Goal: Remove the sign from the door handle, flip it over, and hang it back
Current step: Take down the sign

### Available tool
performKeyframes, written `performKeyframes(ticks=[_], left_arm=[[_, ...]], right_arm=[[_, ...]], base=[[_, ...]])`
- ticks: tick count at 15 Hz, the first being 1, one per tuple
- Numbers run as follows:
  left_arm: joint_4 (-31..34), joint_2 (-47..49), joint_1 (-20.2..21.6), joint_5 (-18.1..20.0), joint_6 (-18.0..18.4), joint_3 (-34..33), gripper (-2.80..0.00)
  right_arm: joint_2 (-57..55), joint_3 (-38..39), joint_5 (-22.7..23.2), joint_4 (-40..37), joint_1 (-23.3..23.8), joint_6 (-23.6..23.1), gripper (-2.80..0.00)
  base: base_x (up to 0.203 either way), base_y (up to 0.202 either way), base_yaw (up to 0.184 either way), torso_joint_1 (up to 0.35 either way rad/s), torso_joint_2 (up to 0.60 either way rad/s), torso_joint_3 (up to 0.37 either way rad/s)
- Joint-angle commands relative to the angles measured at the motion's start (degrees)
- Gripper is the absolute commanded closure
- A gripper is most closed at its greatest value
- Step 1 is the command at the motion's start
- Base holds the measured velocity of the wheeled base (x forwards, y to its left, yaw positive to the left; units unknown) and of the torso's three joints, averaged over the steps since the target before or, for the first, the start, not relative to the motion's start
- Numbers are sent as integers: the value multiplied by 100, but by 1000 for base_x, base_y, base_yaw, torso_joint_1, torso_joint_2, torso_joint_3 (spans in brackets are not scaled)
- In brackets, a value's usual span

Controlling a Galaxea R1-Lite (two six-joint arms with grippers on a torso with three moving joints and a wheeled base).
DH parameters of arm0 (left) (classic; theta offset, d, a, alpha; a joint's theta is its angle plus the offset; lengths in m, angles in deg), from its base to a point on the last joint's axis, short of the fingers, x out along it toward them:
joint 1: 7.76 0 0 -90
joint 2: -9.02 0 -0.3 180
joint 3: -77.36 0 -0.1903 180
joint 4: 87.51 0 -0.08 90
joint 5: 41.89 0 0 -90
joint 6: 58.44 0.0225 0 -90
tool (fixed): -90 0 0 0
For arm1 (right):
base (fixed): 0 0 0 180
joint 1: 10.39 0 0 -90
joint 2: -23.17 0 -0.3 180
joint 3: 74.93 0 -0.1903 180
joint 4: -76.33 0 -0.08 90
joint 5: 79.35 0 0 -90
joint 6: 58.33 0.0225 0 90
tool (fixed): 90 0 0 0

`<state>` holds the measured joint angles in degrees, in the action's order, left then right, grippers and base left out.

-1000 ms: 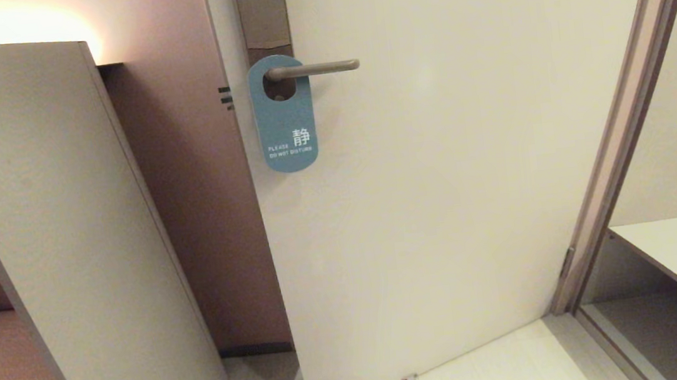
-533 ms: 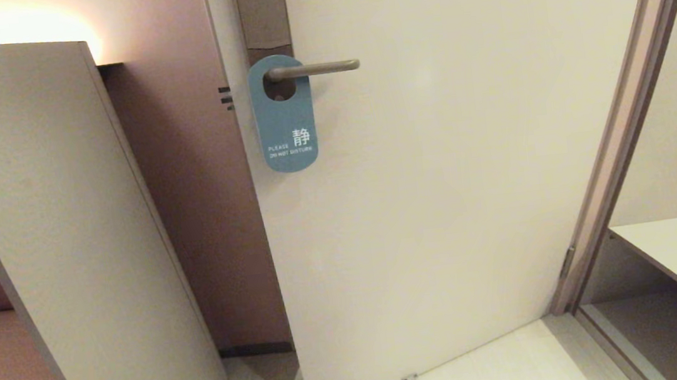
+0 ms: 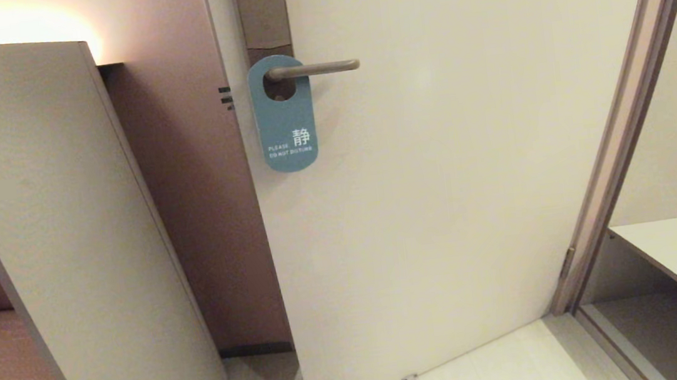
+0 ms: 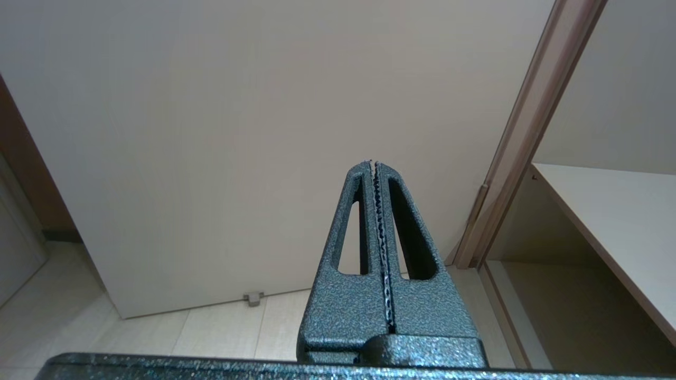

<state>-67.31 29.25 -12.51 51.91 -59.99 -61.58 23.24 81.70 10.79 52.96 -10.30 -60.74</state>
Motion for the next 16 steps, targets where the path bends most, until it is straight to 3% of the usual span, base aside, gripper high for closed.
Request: performKeyframes(ticks=[1, 10, 16], left_arm=[[-146, 1231, -166, 9, -22, 524, 0], [-949, 4930, -303, 226, -33, 3083, 0], [-1495, 6016, -778, 398, -47, 3696, 0]], right_arm=[[-7, 0, 4, 0, -1, -5, 0], [-7, 0, 4, 0, -3, -5, 0], [-7, 0, 4, 0, -3, -5, 0]], base=[[0, 0, 0, 0, 0, 0], [0, 0, 0, 0, 0, 0], [0, 0, 0, 0, 0, 0]])
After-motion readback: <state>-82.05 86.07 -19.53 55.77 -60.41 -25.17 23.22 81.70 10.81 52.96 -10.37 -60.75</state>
